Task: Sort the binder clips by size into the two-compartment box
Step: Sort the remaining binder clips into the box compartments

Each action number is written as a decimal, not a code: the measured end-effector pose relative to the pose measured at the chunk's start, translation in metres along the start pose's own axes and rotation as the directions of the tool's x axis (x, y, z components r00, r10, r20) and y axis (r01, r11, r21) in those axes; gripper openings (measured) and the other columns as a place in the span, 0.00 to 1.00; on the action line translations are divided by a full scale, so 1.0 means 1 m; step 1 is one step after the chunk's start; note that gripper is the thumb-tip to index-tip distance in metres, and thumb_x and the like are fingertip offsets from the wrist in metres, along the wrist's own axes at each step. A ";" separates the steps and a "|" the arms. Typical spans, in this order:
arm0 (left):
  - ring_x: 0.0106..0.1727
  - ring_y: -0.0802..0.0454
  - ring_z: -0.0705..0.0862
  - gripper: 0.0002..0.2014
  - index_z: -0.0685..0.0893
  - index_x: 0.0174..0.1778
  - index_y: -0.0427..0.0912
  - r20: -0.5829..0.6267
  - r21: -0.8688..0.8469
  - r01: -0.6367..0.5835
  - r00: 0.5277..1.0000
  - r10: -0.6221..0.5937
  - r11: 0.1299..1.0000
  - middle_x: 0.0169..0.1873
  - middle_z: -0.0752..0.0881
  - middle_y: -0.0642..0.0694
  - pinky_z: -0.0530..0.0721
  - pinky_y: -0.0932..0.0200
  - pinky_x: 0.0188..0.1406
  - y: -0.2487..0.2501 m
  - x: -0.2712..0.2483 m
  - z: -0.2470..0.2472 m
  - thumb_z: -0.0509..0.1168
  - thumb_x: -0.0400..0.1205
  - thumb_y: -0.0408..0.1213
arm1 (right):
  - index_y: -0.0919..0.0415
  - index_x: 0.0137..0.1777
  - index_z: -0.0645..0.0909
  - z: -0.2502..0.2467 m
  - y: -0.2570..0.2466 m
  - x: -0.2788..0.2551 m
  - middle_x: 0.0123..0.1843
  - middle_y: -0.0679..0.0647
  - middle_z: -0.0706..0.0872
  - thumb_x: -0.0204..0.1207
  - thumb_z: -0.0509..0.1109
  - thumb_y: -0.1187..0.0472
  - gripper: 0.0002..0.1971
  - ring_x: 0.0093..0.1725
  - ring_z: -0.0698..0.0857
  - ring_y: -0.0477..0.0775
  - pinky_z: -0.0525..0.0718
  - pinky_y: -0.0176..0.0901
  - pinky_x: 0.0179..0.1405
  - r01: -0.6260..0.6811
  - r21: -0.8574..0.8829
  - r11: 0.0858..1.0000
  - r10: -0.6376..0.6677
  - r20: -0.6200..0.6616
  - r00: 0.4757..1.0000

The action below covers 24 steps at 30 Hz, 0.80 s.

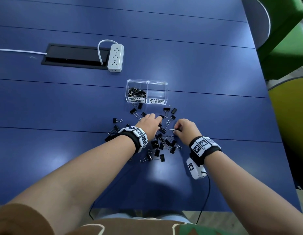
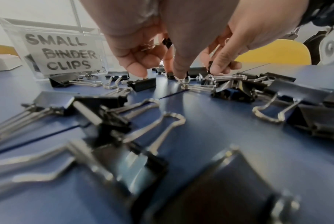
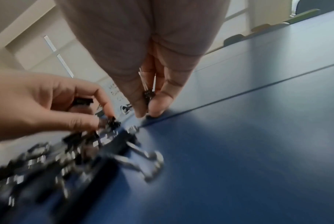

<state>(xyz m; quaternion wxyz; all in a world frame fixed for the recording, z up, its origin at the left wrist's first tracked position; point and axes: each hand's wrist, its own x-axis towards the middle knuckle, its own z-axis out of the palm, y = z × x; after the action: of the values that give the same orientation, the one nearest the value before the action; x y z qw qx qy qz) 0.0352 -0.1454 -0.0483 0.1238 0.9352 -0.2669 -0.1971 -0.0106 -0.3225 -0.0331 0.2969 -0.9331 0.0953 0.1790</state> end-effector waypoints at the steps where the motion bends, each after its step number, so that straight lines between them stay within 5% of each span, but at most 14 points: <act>1: 0.60 0.42 0.77 0.11 0.74 0.61 0.40 0.003 0.006 -0.002 1.000 0.002 1.000 0.56 0.78 0.40 0.79 0.48 0.60 -0.001 0.000 -0.002 0.61 0.85 0.38 | 0.57 0.39 0.78 -0.003 -0.003 0.003 0.41 0.52 0.81 0.72 0.72 0.64 0.05 0.40 0.79 0.53 0.76 0.41 0.43 -0.028 0.032 0.999 0.028 -0.013 1.000; 7: 0.61 0.40 0.78 0.10 0.75 0.57 0.36 0.032 -0.031 0.072 0.997 -0.071 0.997 0.58 0.81 0.38 0.76 0.48 0.59 -0.007 -0.002 -0.011 0.61 0.85 0.38 | 0.56 0.35 0.79 -0.030 -0.058 0.039 0.35 0.56 0.86 0.67 0.75 0.65 0.07 0.31 0.83 0.54 0.87 0.48 0.39 0.001 0.269 0.963 0.032 -0.121 0.992; 10: 0.58 0.38 0.79 0.10 0.73 0.59 0.37 0.022 -0.004 0.032 0.999 -0.032 0.999 0.55 0.81 0.38 0.78 0.46 0.55 -0.013 -0.010 -0.010 0.59 0.85 0.37 | 0.56 0.34 0.79 -0.040 -0.100 0.061 0.31 0.52 0.84 0.68 0.72 0.67 0.06 0.26 0.80 0.50 0.85 0.45 0.34 0.062 0.229 0.971 -0.043 -0.085 0.995; 13: 0.56 0.38 0.79 0.10 0.73 0.62 0.38 0.015 0.063 -0.055 0.998 0.054 0.996 0.54 0.80 0.37 0.79 0.46 0.53 -0.022 -0.016 -0.008 0.56 0.85 0.35 | 0.53 0.31 0.76 -0.041 -0.139 0.083 0.31 0.47 0.81 0.68 0.70 0.67 0.10 0.37 0.80 0.51 0.82 0.42 0.45 0.150 0.073 0.986 -0.145 -0.075 0.987; 18: 0.54 0.39 0.80 0.10 0.76 0.57 0.36 -0.002 0.077 -0.086 0.996 0.086 0.993 0.52 0.81 0.38 0.80 0.47 0.54 -0.029 -0.023 -0.012 0.61 0.82 0.34 | 0.58 0.44 0.80 -0.029 -0.165 0.108 0.45 0.53 0.86 0.73 0.65 0.67 0.05 0.50 0.85 0.57 0.83 0.43 0.47 0.197 -0.098 0.975 -0.196 0.015 0.980; 21: 0.53 0.40 0.79 0.09 0.76 0.55 0.37 0.023 0.087 -0.107 0.994 0.105 0.991 0.52 0.81 0.39 0.81 0.48 0.53 -0.031 -0.024 -0.015 0.63 0.80 0.32 | 0.59 0.53 0.82 -0.023 -0.165 0.110 0.56 0.55 0.86 0.73 0.69 0.64 0.09 0.54 0.84 0.57 0.84 0.45 0.54 0.229 -0.117 0.966 -0.224 0.054 0.973; 24: 0.52 0.41 0.79 0.11 0.74 0.52 0.38 0.054 0.096 -0.126 0.991 0.122 0.987 0.52 0.80 0.40 0.81 0.49 0.52 -0.035 -0.022 -0.016 0.67 0.78 0.30 | 0.59 0.53 0.84 -0.026 -0.154 0.104 0.54 0.56 0.86 0.73 0.69 0.65 0.09 0.52 0.85 0.56 0.83 0.44 0.54 0.242 -0.019 0.970 -0.243 -0.020 0.970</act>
<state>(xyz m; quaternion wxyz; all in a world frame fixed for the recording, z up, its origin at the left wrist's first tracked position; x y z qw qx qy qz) 0.0407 -0.1025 -0.0394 0.0827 0.9168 -0.3369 -0.1979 0.1361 -0.2209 0.0260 0.3078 -0.9421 -0.0177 0.1320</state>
